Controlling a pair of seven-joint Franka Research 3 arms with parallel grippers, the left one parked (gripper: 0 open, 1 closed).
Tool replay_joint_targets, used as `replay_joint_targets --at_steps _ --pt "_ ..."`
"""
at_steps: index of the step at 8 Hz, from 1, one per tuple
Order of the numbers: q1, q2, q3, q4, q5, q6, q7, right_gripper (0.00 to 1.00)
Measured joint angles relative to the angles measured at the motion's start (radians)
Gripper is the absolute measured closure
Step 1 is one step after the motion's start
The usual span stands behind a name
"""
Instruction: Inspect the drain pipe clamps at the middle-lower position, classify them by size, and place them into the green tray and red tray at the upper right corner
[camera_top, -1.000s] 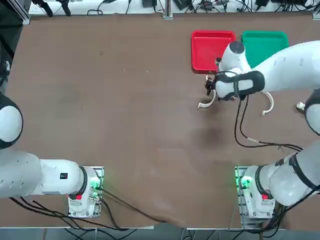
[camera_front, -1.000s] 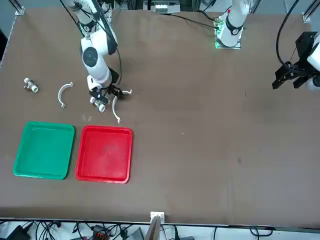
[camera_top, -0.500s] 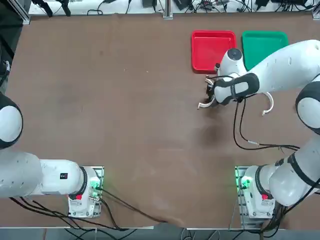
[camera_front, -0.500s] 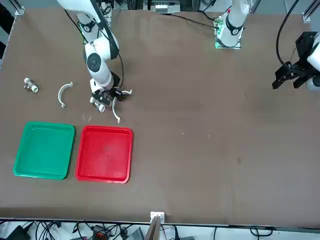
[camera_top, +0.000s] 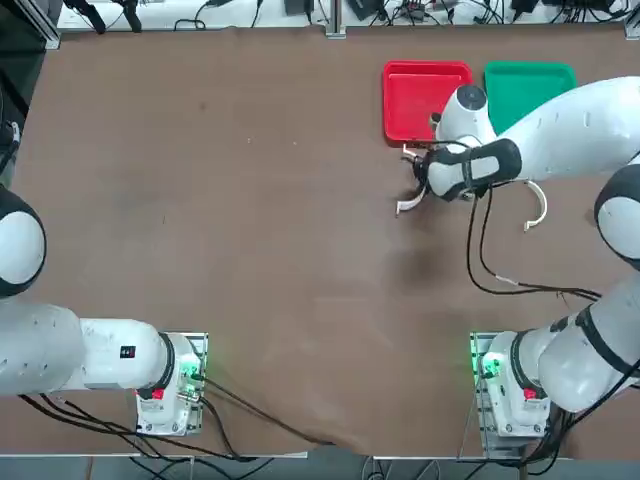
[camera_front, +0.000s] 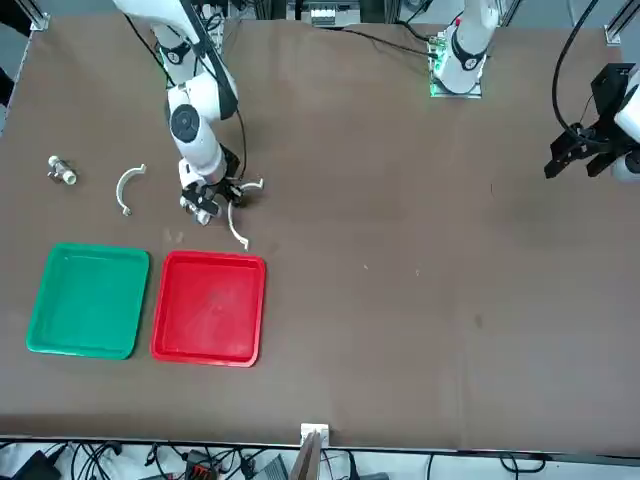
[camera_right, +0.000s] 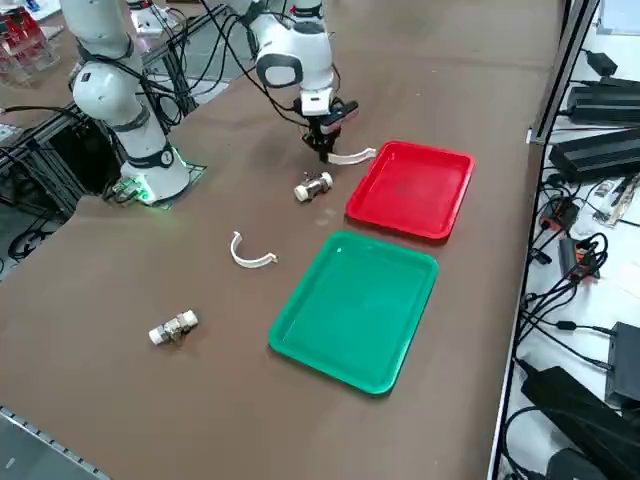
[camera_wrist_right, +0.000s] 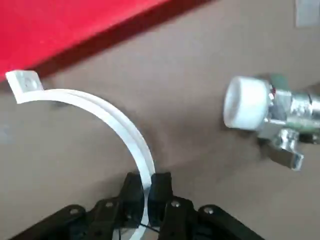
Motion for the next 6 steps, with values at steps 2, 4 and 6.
replay_joint_targets --at_steps 2,4,6 --pt "-0.009 -0.024 -0.014 0.109 0.000 -0.116 0.008 0.93" --pt "-0.079 -0.018 -0.026 0.301 0.000 -0.330 -0.005 0.93" --pt "-0.185 0.063 -0.031 0.472 0.000 -0.433 -0.052 0.93"
